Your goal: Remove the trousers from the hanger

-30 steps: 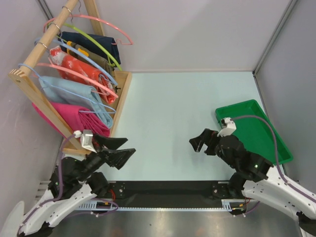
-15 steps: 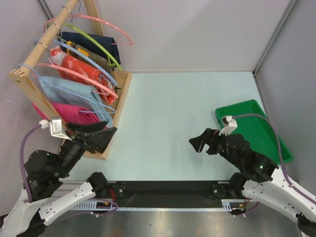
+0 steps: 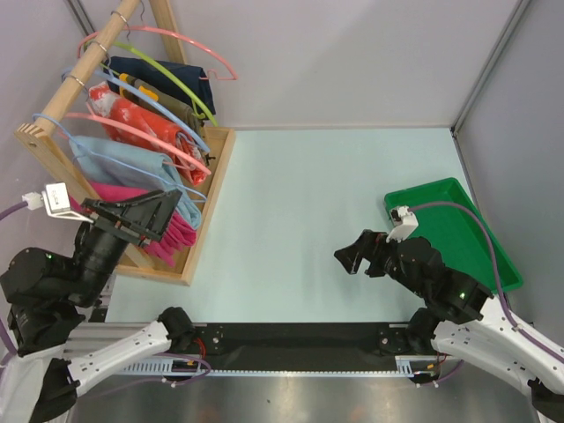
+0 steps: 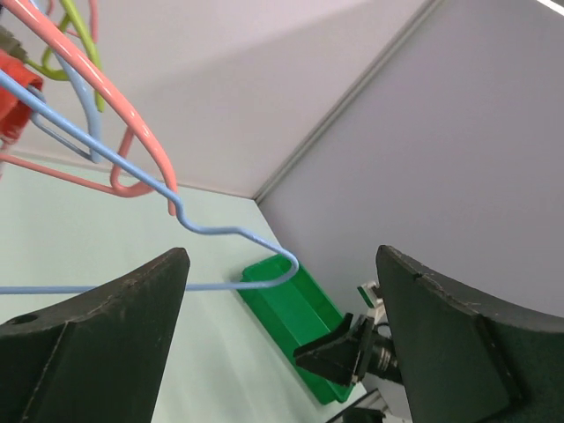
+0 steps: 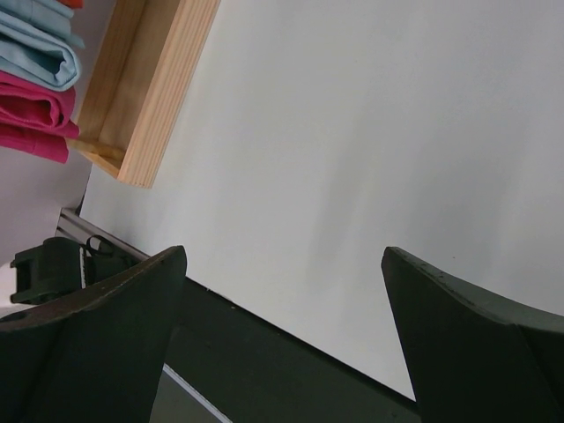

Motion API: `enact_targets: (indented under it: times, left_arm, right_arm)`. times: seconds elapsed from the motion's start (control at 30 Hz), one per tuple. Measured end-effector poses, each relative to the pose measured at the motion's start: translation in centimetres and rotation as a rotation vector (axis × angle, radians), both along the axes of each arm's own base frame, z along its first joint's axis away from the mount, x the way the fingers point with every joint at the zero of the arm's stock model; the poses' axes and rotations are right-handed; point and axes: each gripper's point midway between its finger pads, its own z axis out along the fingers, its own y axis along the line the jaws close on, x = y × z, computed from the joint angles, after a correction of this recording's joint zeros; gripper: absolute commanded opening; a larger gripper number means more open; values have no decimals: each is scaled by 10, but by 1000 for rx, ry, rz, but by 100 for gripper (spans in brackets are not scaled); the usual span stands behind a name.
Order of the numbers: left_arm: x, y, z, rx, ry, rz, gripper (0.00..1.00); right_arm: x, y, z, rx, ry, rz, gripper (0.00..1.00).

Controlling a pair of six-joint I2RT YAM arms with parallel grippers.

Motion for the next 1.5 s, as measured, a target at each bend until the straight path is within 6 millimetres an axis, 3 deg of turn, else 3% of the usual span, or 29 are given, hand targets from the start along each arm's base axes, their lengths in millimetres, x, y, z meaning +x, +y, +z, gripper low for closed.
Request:
enact_targets:
  times: [0.27,0.43,0.6,0.9,1.07,1.27,1.5]
  left_arm:
    - [27,-1,-6,38,97,122,86]
    - [41,1,-13,40,135,199,70]
    - [43,18,-12,-4,128,270,58]
    - [51,33,-15,-67,107,373,51]
    - [52,42,-10,-103,79,419,38]
    - [51,49,1,-140,30,440,37]
    - [52,49,4,-139,7,451,52]
  right_arm:
    - [0,0,1,4,1,2,100]
    - [-2,0,4,19,-3,4,100]
    - [-4,0,7,38,-5,8,100]
    - [-6,2,10,62,0,13,100]
    - [-6,3,10,68,5,14,100]
    - [-7,4,11,77,12,17,100]
    - [-7,4,11,82,13,16,100]
